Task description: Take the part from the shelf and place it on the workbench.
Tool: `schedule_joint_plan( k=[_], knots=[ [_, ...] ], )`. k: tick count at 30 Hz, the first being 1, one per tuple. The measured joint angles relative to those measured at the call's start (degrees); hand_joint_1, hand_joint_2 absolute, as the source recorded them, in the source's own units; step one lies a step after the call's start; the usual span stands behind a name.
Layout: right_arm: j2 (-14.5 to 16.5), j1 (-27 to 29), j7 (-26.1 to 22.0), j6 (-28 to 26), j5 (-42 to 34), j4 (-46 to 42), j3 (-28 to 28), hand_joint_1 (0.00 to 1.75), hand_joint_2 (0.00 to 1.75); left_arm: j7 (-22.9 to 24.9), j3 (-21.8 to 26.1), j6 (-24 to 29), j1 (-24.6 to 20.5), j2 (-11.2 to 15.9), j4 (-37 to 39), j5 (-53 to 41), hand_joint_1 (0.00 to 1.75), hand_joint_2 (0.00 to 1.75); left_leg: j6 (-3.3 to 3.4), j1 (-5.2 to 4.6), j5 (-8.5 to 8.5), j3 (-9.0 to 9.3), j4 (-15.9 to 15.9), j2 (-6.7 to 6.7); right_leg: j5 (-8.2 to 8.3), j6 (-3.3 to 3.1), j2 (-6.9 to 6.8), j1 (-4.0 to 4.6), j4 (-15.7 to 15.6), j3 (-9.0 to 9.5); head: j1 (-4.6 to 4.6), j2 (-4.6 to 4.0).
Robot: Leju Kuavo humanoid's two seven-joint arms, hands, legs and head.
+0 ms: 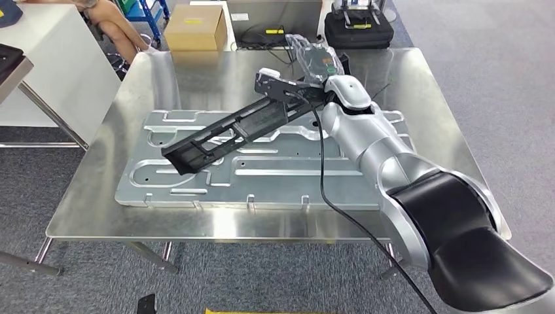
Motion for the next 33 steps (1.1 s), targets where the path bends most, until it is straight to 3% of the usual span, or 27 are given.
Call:
schedule_joint_plan(
  k=[2,3,4,5,7,8,10,13,15,17,18,19,20,22,24,29,30,33],
  knots=[
    [0.1,0.1,0.0,0.1,0.1,0.0,0.0,0.00,0.00,0.1,0.0,0.2,0.0,0.0,0.0,0.1,0.00,0.00,-0.50,0.28,-3.24,-3.45,7.4,0.05,-0.05,-0.18,0.02,0.00,0.0,0.03,0.00,0.00],
    [0.1,0.2,0.0,0.1,0.1,0.1,0.0,0.00,0.00,0.1,0.0,0.2,0.0,0.1,0.0,0.2,0.00,0.00,-0.64,0.39,-3.89,-4.78,10.0,0.06,-0.08,-0.19,0.02,0.01,0.0,0.05,0.00,0.00],
    [0.1,0.3,0.0,0.3,0.1,0.1,0.0,0.00,0.00,0.0,0.0,0.3,0.0,0.1,0.0,0.3,0.00,0.00,-0.71,0.47,-3.46,-5.21,10.6,0.08,-0.11,-0.17,0.04,0.01,0.0,0.08,0.00,0.00],
    [0.1,0.3,0.0,0.4,0.1,0.1,0.0,0.00,0.00,-0.1,0.1,0.3,0.0,0.1,0.0,0.4,0.00,0.00,-0.68,0.51,-1.96,-4.50,8.9,0.09,-0.15,-0.12,0.07,0.00,0.0,0.16,0.00,0.00],
    [0.1,0.3,0.0,0.8,0.1,0.1,0.0,0.00,0.00,-0.6,0.1,0.4,0.0,0.2,0.0,0.5,0.00,0.00,-0.36,0.51,2.04,-0.83,1.1,0.11,-0.31,0.12,0.11,0.01,0.0,0.43,0.00,0.00],
    [0.1,0.1,0.0,1.0,0.1,0.1,0.1,0.00,0.00,-0.8,0.1,0.4,-0.1,0.2,0.0,0.6,0.00,0.00,-0.10,0.38,3.25,0.89,-2.5,0.10,-0.37,0.33,0.13,0.07,0.0,0.49,0.00,0.00],
    [0.0,-0.1,0.0,2.2,-0.2,0.1,0.1,0.00,0.00,-1.1,0.3,0.4,-0.1,0.2,0.0,0.8,0.00,0.00,0.44,0.07,3.64,2.37,-5.5,0.04,-0.33,0.88,0.14,0.17,-0.1,0.49,0.00,0.00],
    [0.0,-0.4,-0.1,6.6,-1.0,0.2,0.0,0.00,0.00,-1.2,0.6,0.4,-0.1,0.3,0.0,1.2,0.00,0.00,1.49,0.14,3.90,2.66,-6.1,0.05,-0.64,1.86,0.09,0.18,0.1,0.44,0.02,0.00],
    [-0.1,-0.9,0.1,10.7,-1.6,0.3,0.0,0.00,0.00,-1.2,0.8,0.2,-0.1,0.3,0.0,1.2,0.00,0.00,2.20,0.32,4.22,2.93,-6.7,0.14,-2.95,2.22,0.06,0.18,3.7,-1.11,0.02,0.00],
    [-0.2,-1.3,0.7,15.0,-2.4,0.6,-0.2,0.00,0.00,-1.2,1.0,-0.1,-0.1,0.3,0.0,1.3,0.00,0.00,2.51,0.17,4.24,2.94,-6.7,0.17,-6.55,2.33,0.06,0.16,11.3,-4.65,0.02,0.00],
    [-0.3,-1.3,1.5,17.1,-2.8,0.8,-0.4,0.00,0.00,-1.2,1.0,-0.2,-0.1,0.3,0.0,1.4,0.00,0.00,2.57,0.13,4.20,2.94,-6.6,0.16,-7.64,2.39,0.04,0.14,14.7,-6.31,0.02,0.00],
    [-0.3,-1.3,2.5,18.6,-3.2,0.9,-0.6,0.00,0.00,-1.3,1.1,-0.3,0.0,0.3,0.0,1.5,0.00,0.00,2.61,0.11,4.15,2.95,-6.5,0.12,-7.66,2.41,0.03,0.12,16.3,-7.17,0.02,0.00],
    [-0.4,-1.5,3.9,19.8,-3.7,1.0,-0.9,0.00,0.00,-1.5,1.2,-0.4,0.1,0.3,0.0,1.6,0.00,0.00,2.61,0.11,4.07,2.97,-6.4,0.07,-6.57,2.37,0.02,0.11,15.5,-6.90,0.02,0.00],
    [-0.6,-2.0,6.4,20.6,-4.4,1.1,-1.6,0.00,0.00,-1.8,1.3,-0.4,0.4,0.3,0.0,1.7,0.00,0.00,2.43,0.09,3.74,2.98,-6.0,-0.05,-2.62,2.11,-0.05,0.11,8.4,-3.65,0.02,0.00],
    [-0.7,-2.8,7.6,20.8,-4.8,1.1,-2.2,0.00,0.00,-1.9,1.5,-0.5,0.5,0.3,0.0,1.8,0.00,0.00,1.99,-0.16,3.33,2.77,-5.4,-0.08,-0.36,1.75,-0.09,0.28,1.9,-0.69,0.02,0.00],
    [-1.0,-3.5,8.1,21.0,-5.1,1.1,-2.8,0.00,0.00,-2.0,1.8,-0.5,0.6,0.3,0.0,1.8,0.00,0.00,0.51,-0.17,2.25,2.35,-4.4,0.02,-0.03,0.41,0.06,0.27,0.0,0.13,0.01,0.00],
    [-1.0,-3.7,8.1,21.0,-5.1,1.1,-2.8,0.00,0.00,-2.0,1.9,-0.5,0.6,0.3,0.0,1.8,0.00,0.00,0.14,-0.08,0.98,1.54,-2.4,0.05,0.06,0.15,0.04,0.10,-0.2,0.25,0.01,0.00],
    [-1.0,-3.8,8.1,21.0,-5.1,1.2,-3.0,0.00,0.00,-2.0,2.1,-0.5,0.6,0.3,0.0,1.8,0.00,0.00,-0.74,0.34,-4.13,-3.48,8.7,0.11,0.02,-0.12,0.02,0.04,-0.2,0.33,0.00,0.00]
  ],
)
